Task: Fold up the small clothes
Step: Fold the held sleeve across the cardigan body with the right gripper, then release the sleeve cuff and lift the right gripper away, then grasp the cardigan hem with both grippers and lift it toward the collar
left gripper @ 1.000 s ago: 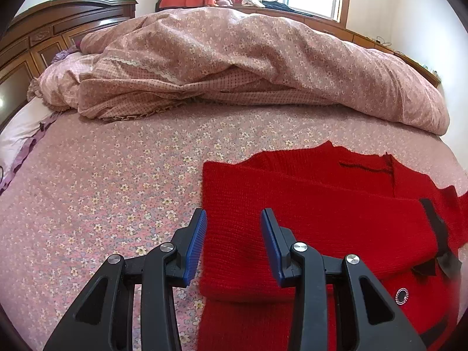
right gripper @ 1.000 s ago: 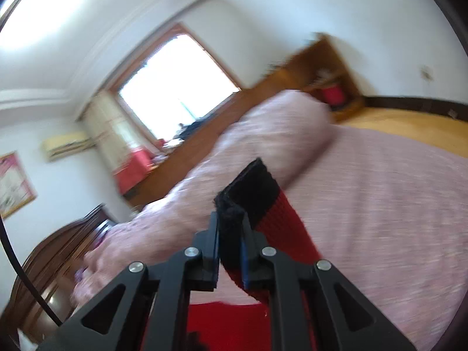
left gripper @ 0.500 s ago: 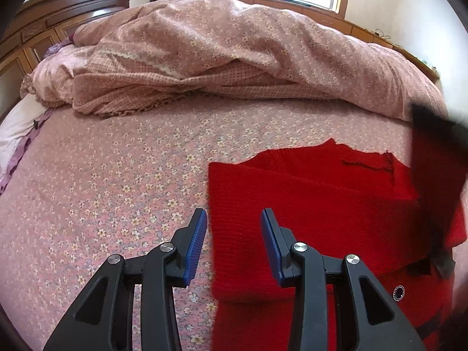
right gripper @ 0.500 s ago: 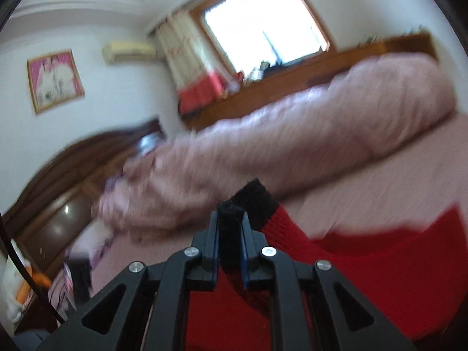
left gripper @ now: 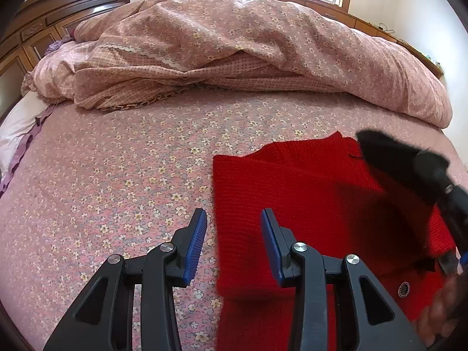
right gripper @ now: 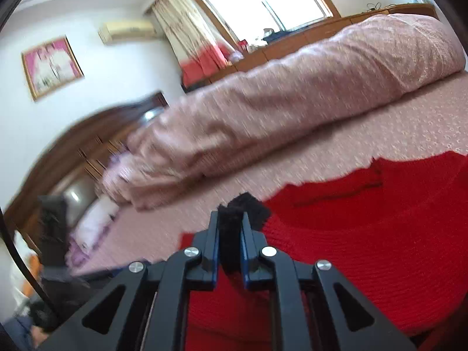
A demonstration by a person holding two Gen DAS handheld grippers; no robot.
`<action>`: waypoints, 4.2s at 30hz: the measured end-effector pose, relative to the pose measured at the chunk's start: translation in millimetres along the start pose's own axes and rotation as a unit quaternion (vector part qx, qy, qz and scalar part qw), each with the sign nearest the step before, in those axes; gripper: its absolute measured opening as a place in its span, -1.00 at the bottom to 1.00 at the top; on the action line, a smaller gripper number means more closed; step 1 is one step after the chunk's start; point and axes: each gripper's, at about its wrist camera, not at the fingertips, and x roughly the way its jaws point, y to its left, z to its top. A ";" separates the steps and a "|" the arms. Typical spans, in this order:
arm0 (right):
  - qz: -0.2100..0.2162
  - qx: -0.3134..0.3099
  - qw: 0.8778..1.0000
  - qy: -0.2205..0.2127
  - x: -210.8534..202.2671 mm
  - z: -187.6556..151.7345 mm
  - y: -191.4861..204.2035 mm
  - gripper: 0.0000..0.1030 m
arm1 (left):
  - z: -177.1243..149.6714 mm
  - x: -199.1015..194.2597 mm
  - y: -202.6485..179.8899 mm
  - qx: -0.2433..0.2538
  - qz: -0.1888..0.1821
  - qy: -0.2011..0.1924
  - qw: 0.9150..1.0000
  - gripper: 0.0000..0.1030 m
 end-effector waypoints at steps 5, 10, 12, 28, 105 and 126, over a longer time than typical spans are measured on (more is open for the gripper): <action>0.016 0.005 1.000 0.001 9.9 3.9 12.9 -0.78 | 1.9 -0.4 7.2 -0.009 0.002 0.004 1.000 -0.37; 0.005 -0.015 0.999 0.033 33.5 -15.0 22.5 -0.77 | 3.0 2.2 15.5 -0.036 -0.003 0.019 0.999 -0.37; 0.002 -0.014 0.998 0.057 45.5 -25.7 18.0 -0.73 | 2.7 3.9 17.1 -0.043 -0.005 0.024 0.999 -0.37; -0.013 -0.081 0.988 0.131 -34.0 -2.4 -12.1 0.37 | 0.3 1.7 6.6 -0.039 -0.041 0.027 0.998 -0.37; -0.094 0.161 0.974 0.130 -319.1 -104.7 -202.3 0.42 | -211.0 -111.8 58.2 -0.080 -0.203 0.119 0.968 0.05; -0.011 0.231 0.965 0.123 -326.4 -174.2 -152.9 0.46 | -241.9 -125.3 65.6 -0.121 -0.224 0.144 0.956 0.11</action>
